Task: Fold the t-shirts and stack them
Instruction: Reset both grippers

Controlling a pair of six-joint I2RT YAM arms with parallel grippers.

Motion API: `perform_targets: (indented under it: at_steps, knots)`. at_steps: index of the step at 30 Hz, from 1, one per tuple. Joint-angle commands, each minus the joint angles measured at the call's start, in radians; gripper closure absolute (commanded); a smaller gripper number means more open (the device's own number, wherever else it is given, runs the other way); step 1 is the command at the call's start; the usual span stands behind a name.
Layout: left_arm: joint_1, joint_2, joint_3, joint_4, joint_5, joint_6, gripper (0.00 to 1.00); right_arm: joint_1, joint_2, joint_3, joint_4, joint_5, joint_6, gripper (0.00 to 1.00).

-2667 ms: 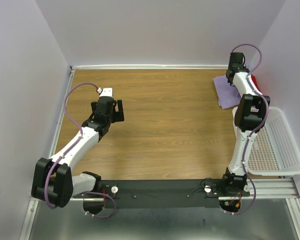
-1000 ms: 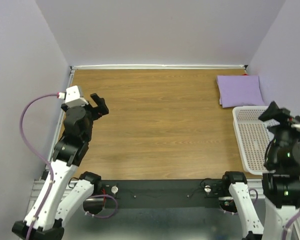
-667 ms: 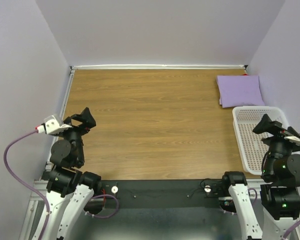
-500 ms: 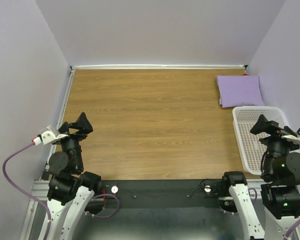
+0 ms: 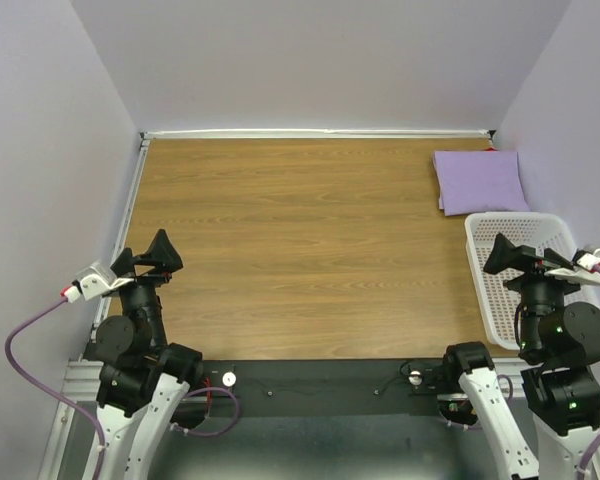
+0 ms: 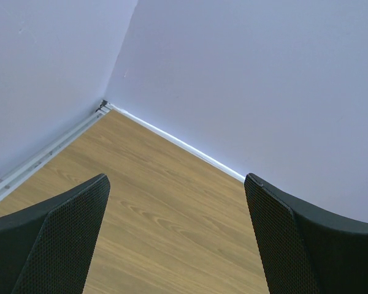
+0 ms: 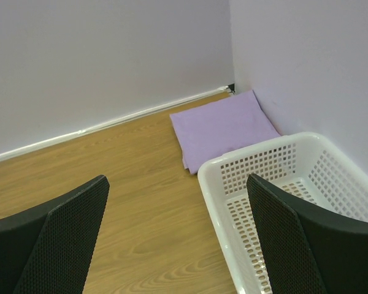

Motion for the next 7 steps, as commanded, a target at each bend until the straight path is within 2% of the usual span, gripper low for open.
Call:
perform_targets:
  at_steps: [1,7]
  knots:
    - [0.003,-0.010,-0.005,0.018,-0.045,0.004,0.01,0.025,-0.018,-0.010,-0.015,-0.029,-0.008,0.00]
    - [0.003,-0.013,-0.008,0.020,-0.048,0.004,0.01,0.037,-0.017,-0.005,-0.015,-0.036,-0.016,0.00]
